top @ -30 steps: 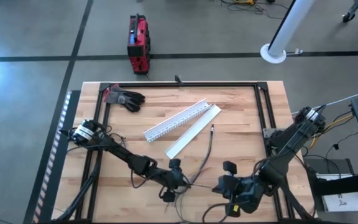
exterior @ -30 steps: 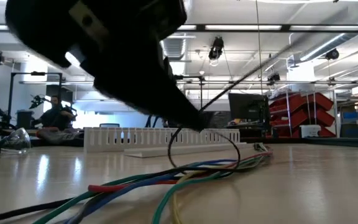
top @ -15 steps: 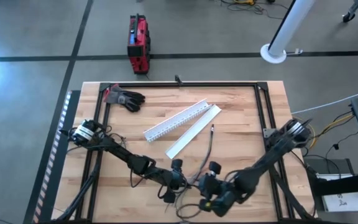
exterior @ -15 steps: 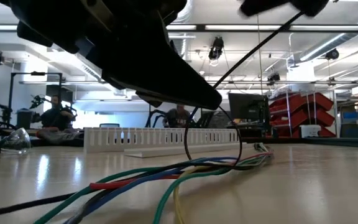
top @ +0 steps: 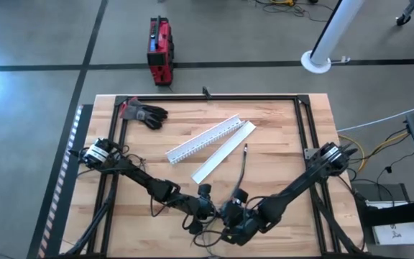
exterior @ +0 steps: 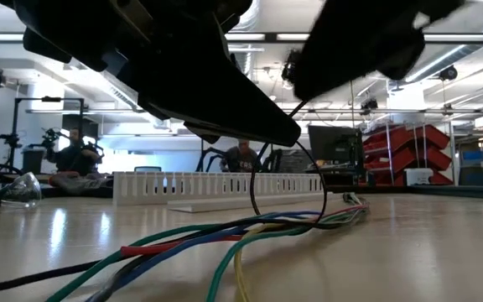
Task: Ziptie cables
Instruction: Wrap the zip tie around the bundled colored cable
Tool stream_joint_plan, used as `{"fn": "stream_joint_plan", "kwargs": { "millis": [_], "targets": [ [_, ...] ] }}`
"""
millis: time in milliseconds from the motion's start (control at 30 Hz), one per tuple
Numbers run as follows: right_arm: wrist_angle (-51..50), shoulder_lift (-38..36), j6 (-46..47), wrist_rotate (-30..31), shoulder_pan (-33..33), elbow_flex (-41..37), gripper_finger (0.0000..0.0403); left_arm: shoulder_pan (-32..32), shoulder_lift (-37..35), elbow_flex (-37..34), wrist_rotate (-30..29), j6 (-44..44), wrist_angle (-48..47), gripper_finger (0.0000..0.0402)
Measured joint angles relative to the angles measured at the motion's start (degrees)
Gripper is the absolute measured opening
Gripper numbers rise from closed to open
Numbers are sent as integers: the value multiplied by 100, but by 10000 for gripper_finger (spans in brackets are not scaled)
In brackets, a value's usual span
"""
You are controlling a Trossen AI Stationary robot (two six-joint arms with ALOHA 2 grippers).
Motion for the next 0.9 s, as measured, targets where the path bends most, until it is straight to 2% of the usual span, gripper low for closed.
{"fn": "stream_joint_plan", "kwargs": {
  "millis": [167, 433, 900],
  "targets": [
    [17, 268, 109, -59, -11, 0, 68, -1, 0, 0, -1, 0, 1, 10],
    [70, 221, -86, -118, -26, 4, 44, -2, 0, 0, -2, 60, 36, 10],
    [159, 230, -43, -274, -37, 24, 34, -7, 0, 0, 4, 105, 69, 10]
  ]
}}
